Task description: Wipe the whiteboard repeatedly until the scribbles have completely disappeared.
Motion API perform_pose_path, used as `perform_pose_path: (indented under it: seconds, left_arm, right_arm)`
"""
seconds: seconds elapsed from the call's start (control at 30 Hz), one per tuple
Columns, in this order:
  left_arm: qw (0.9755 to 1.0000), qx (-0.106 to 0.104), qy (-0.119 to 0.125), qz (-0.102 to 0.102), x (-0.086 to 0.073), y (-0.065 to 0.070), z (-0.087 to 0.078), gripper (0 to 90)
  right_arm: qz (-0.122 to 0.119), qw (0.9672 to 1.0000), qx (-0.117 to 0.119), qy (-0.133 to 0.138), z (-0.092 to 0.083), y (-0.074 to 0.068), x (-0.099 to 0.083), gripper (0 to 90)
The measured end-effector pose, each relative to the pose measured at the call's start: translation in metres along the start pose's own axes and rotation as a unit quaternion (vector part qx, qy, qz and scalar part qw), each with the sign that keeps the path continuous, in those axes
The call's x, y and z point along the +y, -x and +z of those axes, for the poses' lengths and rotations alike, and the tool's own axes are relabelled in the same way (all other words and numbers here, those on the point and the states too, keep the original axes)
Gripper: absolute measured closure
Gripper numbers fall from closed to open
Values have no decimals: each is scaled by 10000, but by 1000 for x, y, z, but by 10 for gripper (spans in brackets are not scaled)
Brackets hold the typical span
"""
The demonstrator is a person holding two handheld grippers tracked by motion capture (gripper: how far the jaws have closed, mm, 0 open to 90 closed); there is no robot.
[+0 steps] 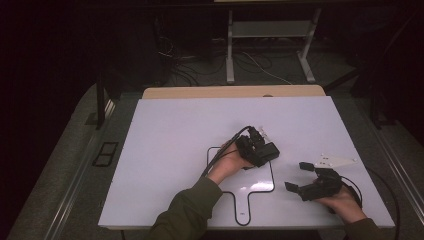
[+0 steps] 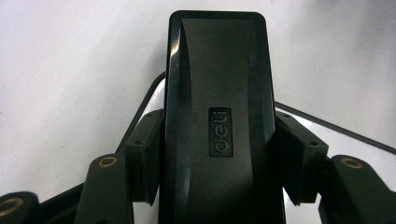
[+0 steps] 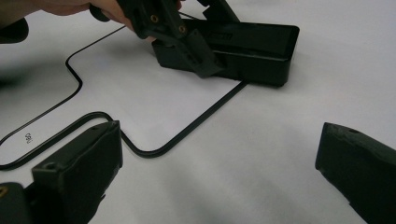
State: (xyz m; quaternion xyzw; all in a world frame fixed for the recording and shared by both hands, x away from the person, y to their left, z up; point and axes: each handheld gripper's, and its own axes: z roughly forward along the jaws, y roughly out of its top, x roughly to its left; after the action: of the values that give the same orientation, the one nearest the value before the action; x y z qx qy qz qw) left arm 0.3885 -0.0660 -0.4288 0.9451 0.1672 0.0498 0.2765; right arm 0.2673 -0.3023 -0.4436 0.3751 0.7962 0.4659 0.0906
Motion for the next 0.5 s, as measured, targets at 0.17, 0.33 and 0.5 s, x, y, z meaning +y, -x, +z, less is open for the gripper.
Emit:
perform_pose_path:
  seconds: [0.17, 0.33, 0.5]
  left_arm:
    - [9996, 140, 6, -236, -7, -18, -4, 396]
    - [9983, 361, 51, -462, -15, -30, -9, 396]
    - [9973, 570, -64, -457, -23, -39, -16, 396]
  right_arm:
    - [-21, 10000, -2, 20, -1, 1, 0, 0]
    - [-18, 10000, 4, 12, 0, 1, 0, 0]
    - [-19, 10000, -2, 16, -1, 1, 0, 0]
